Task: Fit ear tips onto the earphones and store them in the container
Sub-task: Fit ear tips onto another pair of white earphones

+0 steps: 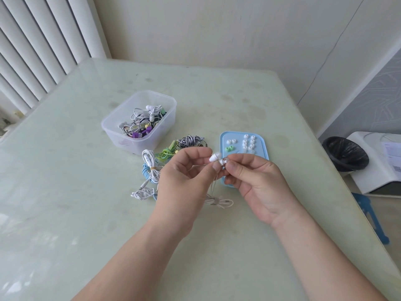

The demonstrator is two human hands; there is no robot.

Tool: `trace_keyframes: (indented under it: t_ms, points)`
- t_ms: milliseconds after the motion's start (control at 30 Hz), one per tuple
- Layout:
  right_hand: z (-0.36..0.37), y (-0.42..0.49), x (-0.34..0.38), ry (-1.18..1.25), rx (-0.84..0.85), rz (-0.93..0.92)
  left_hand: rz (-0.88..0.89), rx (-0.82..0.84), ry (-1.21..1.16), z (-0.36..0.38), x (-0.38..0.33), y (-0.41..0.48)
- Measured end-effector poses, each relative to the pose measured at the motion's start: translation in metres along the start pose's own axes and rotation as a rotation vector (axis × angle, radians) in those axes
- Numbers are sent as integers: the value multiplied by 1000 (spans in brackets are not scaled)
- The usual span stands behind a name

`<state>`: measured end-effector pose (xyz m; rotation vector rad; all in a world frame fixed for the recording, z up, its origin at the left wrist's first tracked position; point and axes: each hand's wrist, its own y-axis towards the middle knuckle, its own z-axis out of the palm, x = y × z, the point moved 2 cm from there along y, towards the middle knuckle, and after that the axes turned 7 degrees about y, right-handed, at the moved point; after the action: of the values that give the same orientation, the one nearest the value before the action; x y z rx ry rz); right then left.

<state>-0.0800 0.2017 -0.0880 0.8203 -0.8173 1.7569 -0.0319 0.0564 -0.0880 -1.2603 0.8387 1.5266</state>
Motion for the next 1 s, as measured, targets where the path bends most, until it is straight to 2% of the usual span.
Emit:
trace_keyframes:
  t_ms: [133,733,1000]
  points:
    - [2,0,-3,28,-6,1,-4,-11,2,0,0,0]
    - [-2,0,-6,-211,-29,-204,7,3,-27,1,3,1]
    - [-3,-2,-1,-216,71,-216,-15,14,-99,0,2,1]
